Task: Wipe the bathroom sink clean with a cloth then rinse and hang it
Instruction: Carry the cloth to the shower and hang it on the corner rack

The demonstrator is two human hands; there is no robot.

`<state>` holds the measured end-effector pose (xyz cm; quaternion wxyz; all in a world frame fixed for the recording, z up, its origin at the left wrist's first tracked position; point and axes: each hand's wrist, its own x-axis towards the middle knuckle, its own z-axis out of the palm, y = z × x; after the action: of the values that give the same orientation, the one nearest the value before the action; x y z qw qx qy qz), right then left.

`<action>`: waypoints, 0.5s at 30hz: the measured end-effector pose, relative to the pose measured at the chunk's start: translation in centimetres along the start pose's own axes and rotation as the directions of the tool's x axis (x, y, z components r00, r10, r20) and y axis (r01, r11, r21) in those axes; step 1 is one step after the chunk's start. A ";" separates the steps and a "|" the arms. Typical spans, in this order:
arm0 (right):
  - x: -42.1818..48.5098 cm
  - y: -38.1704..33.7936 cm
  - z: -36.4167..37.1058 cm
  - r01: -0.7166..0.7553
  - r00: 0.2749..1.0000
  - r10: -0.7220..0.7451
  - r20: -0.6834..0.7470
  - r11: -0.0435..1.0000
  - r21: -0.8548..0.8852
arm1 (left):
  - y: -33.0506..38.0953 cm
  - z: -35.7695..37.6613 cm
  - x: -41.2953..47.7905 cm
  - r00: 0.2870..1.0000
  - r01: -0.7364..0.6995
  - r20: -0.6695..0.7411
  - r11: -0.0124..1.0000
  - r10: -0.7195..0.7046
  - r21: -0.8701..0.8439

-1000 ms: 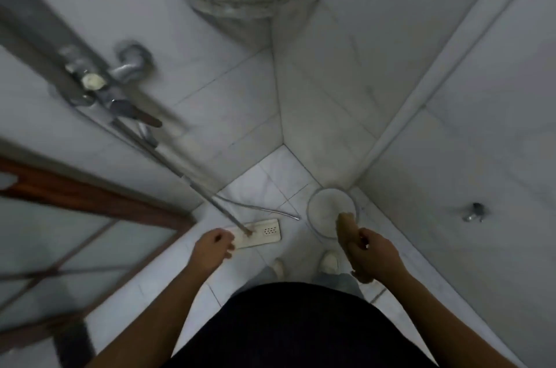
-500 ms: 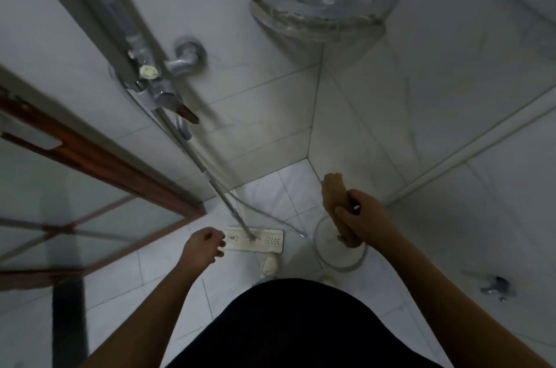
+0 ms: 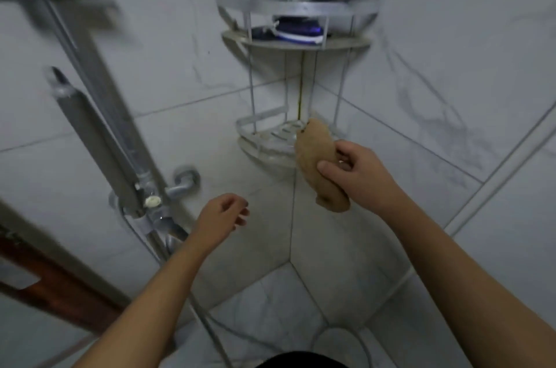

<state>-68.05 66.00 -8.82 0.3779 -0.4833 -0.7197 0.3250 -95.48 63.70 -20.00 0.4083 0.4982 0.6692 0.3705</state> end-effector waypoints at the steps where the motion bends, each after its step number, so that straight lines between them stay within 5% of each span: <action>1: 0.5 -0.4 0.0 0.001 1.000 -0.001 0.000 1.000 0.005 | 0.9 -0.5 0.3 1.000 -0.031 0.005 1.000 0.031 0.004; 15: 5.6 -7.3 -0.1 0.022 1.000 -0.021 -0.006 0.927 0.375 | 18.1 -2.4 1.4 0.915 -0.316 0.134 0.882 0.381 -0.351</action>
<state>-72.62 68.92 -1.44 0.4677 -0.3948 -0.6490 0.4519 -91.33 68.94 -3.00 0.4752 0.5719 0.4545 0.4905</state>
